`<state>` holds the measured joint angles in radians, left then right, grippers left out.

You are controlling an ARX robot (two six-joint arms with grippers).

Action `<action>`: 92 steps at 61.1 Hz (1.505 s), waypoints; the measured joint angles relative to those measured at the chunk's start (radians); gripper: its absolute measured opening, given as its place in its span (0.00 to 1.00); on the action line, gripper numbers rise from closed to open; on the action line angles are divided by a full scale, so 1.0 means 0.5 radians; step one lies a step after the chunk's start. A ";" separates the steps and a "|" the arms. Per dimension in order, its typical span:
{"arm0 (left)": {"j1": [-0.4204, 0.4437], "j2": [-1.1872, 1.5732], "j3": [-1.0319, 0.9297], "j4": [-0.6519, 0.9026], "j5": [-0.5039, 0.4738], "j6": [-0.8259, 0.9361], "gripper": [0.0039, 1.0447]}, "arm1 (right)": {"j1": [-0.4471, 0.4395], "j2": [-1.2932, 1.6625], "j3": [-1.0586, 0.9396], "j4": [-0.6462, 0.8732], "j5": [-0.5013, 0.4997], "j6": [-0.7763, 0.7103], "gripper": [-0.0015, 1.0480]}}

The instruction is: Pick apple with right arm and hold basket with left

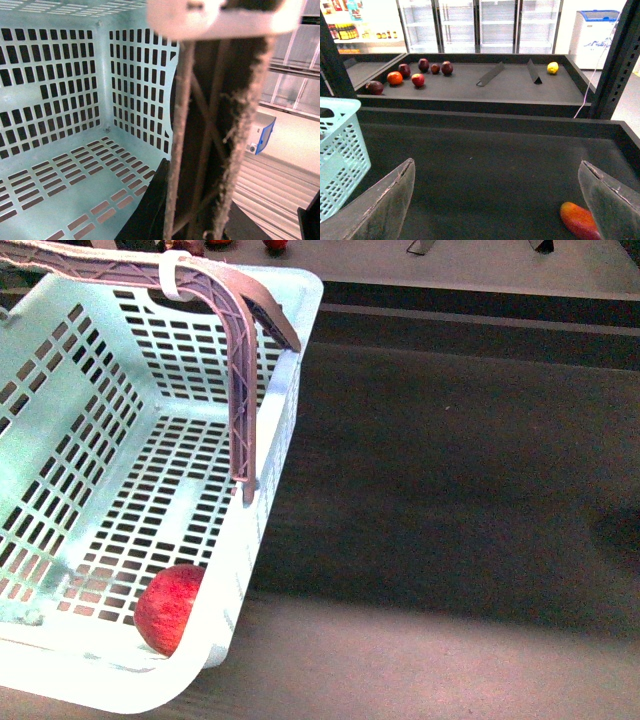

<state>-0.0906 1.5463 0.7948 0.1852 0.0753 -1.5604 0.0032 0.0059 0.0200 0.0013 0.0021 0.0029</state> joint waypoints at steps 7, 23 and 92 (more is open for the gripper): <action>0.014 0.049 -0.040 0.009 -0.014 -0.010 0.07 | 0.000 0.000 0.000 0.000 0.000 0.000 0.91; 0.042 0.108 -0.150 0.011 -0.021 0.034 0.07 | 0.000 0.000 0.000 0.000 -0.001 0.000 0.91; 0.003 -1.134 -1.036 0.969 -0.311 2.280 0.53 | 0.000 -0.001 0.000 0.000 0.000 0.000 0.91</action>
<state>-0.0891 0.9794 0.2768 0.6697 -0.0799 -0.4206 0.0032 0.0055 0.0200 0.0013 0.0021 0.0029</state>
